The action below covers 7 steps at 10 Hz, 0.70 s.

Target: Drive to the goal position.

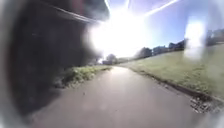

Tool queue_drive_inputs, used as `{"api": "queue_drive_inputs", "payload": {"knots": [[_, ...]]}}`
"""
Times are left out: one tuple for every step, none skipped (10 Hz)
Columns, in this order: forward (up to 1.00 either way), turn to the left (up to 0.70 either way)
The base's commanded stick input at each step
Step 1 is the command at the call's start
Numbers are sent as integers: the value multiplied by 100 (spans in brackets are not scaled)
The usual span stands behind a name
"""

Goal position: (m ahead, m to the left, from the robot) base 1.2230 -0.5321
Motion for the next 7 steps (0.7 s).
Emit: {"api": "queue_drive_inputs", "payload": {"knots": [[45, 0], [45, 0], [45, 0], [45, 0], [45, 0], [45, 0], [45, 0]]}}
